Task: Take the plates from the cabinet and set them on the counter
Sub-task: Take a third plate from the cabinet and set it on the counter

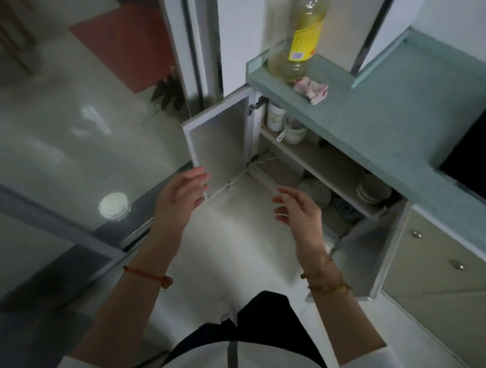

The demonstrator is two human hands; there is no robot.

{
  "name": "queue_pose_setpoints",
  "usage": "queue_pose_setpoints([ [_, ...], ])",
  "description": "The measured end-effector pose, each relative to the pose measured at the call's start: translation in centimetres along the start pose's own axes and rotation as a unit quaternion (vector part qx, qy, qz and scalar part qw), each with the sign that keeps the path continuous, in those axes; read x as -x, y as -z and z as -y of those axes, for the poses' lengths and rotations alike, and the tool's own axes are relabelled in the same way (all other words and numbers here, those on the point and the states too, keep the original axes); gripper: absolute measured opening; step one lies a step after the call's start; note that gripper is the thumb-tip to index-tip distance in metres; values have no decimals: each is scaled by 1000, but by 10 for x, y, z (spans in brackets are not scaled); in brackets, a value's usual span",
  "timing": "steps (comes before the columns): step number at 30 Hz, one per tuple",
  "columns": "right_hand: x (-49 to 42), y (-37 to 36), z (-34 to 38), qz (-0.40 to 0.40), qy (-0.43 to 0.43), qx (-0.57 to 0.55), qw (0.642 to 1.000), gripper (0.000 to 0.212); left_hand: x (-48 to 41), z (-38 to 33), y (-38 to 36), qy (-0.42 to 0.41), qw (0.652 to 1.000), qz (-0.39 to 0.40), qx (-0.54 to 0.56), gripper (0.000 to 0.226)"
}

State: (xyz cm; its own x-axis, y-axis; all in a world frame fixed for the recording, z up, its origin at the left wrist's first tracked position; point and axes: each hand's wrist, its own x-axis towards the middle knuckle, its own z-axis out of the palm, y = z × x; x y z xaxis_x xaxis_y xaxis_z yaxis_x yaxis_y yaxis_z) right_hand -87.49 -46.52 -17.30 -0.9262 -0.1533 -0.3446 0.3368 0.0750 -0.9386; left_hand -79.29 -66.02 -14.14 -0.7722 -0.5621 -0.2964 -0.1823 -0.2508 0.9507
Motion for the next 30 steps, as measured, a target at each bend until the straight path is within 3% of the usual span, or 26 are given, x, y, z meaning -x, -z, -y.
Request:
queue_pose_setpoints([
  [9, -67, 3, 7, -108, -14, -38, 993, 22, -93, -12, -49, 6, 987, 145, -67, 30],
  [23, -200, 36, -9, -216, -81, -84, 969, 21, -246, 15, -162, 52, 966, 228, -110, 32],
  [30, -277, 55, -58, -271, -102, -114, 950, 20, -314, 76, -208, 58, 949, 273, -144, 31],
])
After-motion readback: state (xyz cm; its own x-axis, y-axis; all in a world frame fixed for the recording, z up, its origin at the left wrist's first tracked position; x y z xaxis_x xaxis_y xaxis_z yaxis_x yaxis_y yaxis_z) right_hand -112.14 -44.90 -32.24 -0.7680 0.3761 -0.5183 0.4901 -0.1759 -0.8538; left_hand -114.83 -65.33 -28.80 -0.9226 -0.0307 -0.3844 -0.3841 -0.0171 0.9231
